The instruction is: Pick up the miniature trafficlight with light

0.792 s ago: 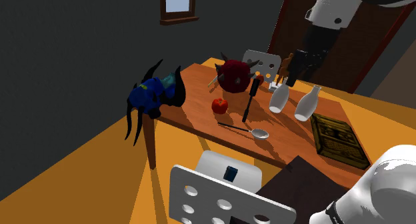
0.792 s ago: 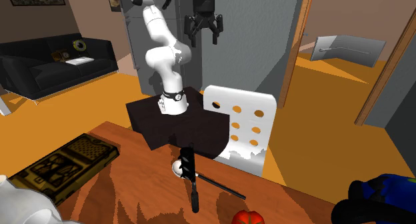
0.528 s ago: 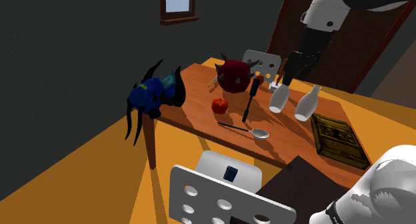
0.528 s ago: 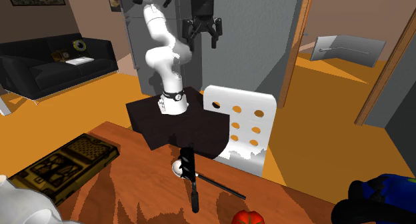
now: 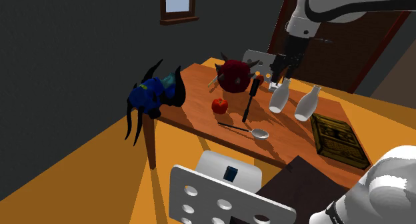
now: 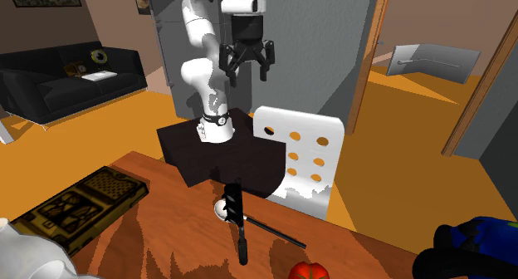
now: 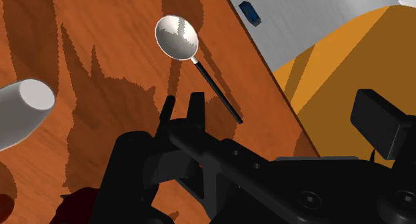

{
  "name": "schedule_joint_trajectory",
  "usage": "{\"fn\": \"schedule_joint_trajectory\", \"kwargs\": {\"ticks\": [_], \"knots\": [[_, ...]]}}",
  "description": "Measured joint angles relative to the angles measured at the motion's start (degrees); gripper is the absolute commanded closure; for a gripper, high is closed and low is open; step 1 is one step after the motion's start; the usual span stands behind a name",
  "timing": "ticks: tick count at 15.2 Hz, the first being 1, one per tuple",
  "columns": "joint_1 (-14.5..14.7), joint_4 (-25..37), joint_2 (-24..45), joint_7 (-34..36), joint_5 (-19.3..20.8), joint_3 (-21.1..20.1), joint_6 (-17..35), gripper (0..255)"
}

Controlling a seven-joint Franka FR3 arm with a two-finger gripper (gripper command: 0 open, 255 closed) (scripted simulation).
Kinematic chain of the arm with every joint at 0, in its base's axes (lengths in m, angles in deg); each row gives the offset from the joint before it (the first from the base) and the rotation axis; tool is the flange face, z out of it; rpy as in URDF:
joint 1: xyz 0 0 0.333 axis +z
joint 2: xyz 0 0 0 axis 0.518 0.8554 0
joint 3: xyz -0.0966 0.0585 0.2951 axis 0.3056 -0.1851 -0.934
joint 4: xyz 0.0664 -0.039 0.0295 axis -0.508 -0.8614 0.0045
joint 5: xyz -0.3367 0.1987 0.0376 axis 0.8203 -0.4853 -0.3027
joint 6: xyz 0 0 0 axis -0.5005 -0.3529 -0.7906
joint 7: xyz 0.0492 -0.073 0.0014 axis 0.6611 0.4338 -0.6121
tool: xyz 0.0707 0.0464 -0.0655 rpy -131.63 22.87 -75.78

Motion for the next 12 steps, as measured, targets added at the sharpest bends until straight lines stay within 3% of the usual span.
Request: {"fn": "schedule_joint_trajectory", "kwargs": {"ticks": [12], "knots": [[-2.45,16.16,24.5,-11.74,-2.09,7.1,7.96,0]]}}
